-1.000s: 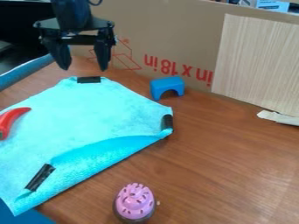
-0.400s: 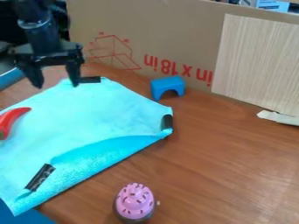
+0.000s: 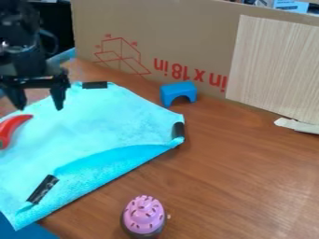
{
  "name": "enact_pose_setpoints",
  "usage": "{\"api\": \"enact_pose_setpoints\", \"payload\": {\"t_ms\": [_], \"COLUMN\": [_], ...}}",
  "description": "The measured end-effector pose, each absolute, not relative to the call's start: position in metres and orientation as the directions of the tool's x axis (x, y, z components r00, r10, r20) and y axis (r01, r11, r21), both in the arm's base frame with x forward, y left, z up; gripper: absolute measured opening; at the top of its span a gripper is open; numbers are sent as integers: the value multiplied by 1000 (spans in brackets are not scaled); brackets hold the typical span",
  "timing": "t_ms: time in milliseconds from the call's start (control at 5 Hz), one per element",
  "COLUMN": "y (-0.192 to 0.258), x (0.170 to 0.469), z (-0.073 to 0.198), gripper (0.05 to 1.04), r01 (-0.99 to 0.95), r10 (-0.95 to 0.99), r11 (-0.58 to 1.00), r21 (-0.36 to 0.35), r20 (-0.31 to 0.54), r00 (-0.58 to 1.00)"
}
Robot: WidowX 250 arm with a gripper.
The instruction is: Put the red figure to the right side of the table
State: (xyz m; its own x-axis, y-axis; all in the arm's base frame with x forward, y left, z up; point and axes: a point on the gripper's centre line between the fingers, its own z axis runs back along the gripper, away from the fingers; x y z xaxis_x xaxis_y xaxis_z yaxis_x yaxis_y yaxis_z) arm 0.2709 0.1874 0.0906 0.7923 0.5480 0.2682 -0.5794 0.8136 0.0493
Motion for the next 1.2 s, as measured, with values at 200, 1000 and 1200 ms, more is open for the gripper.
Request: {"api": "enact_pose_setpoints", "payload": {"t_ms": [200,1000,1200], "y": [195,224,228], "x": [260,236,235], "z": [83,62,56], "gripper": [1001,1001,1001], "r01": [-574,-582,-588], "r10": [541,533,532], "r11": [814,792,782], "r21": [81,183,207], "r20": [253,258,270], "r00": [802,806,802]}}
